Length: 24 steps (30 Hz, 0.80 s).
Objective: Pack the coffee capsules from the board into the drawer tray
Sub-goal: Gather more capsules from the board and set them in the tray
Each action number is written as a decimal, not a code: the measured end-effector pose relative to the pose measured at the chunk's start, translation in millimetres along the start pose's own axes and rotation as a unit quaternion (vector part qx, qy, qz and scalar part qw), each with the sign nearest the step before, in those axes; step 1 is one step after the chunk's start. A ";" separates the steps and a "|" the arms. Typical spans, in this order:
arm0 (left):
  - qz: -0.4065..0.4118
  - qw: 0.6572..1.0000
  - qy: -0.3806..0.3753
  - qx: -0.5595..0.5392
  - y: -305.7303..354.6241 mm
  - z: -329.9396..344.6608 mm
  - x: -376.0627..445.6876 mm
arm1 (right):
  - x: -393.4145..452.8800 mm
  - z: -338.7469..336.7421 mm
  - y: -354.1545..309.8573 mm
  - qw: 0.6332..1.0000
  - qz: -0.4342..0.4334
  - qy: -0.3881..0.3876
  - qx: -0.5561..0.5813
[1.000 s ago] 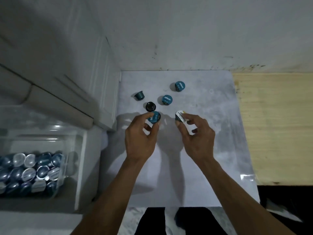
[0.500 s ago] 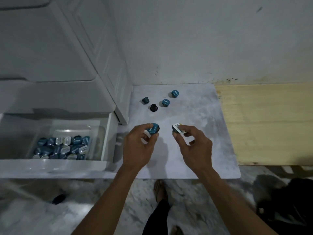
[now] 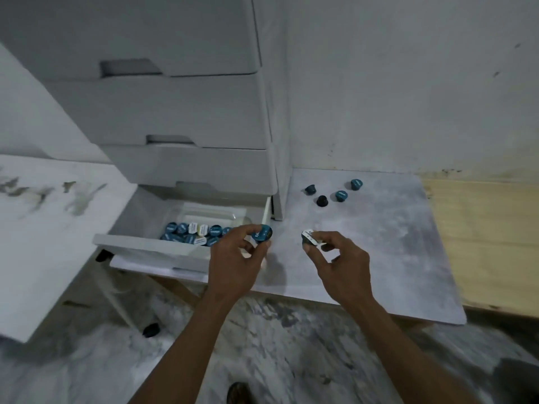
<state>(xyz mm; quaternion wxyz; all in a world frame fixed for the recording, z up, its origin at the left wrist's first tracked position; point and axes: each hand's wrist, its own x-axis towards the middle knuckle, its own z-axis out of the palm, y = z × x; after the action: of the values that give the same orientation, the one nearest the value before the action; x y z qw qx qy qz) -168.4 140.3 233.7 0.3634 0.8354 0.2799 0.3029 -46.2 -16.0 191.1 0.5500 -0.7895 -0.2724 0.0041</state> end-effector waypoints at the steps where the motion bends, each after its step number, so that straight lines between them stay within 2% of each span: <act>1: -0.001 1.000 0.007 0.005 -8.7 -13.5 1.8 | 1.3 11.5 -6.6 1.000 -0.002 -0.010 0.004; 10: -0.029 0.998 0.042 0.036 -127.2 -133.2 54.7 | 22.5 155.4 -66.1 0.998 -0.015 -0.058 -0.010; 17: -0.074 0.992 -0.023 0.103 -222.6 -210.6 139.0 | 38.8 259.7 -104.0 0.995 0.001 -0.068 -0.067; 24: -0.057 0.987 -0.111 0.106 -277.5 -199.4 202.6 | 69.8 320.0 -91.5 0.988 0.044 -0.102 -0.103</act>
<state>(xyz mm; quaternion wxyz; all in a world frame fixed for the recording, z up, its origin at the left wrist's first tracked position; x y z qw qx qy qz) -244.9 527.6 189.7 0.3182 0.8802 0.3157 0.1559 -123.7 314.1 164.8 0.4342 -0.8486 -0.2913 0.0811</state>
